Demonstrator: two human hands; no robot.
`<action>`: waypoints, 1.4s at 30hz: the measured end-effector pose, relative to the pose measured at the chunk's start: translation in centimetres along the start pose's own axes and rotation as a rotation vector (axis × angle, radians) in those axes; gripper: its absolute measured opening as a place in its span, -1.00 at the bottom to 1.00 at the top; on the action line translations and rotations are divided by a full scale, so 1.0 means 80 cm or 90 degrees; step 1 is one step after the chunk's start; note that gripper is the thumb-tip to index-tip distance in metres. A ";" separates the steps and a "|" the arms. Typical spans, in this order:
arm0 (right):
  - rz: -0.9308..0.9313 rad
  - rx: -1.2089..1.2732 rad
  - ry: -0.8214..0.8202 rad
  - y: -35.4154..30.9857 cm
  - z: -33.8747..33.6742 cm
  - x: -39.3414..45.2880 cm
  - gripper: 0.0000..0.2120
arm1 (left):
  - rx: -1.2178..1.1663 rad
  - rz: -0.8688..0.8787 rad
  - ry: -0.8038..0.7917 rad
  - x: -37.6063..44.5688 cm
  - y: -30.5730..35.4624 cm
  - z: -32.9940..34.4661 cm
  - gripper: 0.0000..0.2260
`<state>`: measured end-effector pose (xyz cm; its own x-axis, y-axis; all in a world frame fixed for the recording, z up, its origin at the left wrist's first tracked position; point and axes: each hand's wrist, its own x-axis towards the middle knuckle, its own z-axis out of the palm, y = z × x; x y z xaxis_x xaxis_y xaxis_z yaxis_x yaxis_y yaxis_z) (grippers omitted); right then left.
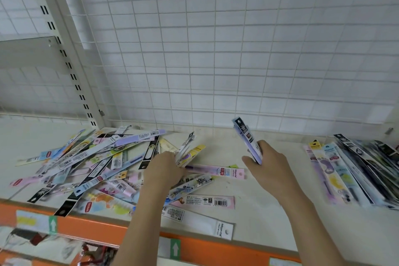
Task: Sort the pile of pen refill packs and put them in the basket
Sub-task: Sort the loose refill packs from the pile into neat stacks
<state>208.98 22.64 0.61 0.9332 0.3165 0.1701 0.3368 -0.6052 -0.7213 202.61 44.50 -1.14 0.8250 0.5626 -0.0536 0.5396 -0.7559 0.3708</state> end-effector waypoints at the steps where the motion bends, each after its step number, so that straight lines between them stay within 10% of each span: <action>1: 0.006 -0.001 -0.005 0.003 0.001 0.000 -0.74 | -0.012 0.004 0.002 0.000 0.002 -0.001 -0.81; 16: 0.014 -0.146 -0.097 -0.002 0.026 0.014 -0.70 | -0.250 0.061 0.278 -0.040 -0.015 -0.040 -0.82; 31: -0.031 -0.219 -0.191 -0.039 0.082 0.029 -0.81 | -0.532 0.036 0.269 -0.062 -0.051 -0.056 -0.74; 42: -0.023 -0.265 -0.206 -0.047 0.097 0.035 -0.77 | -0.464 0.071 0.199 -0.050 -0.064 -0.064 -0.80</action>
<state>209.37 31.50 -1.39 0.8558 0.5120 -0.0742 0.4504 -0.8079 -0.3801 195.69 47.82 1.96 0.7240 0.6457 0.2426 0.1212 -0.4653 0.8768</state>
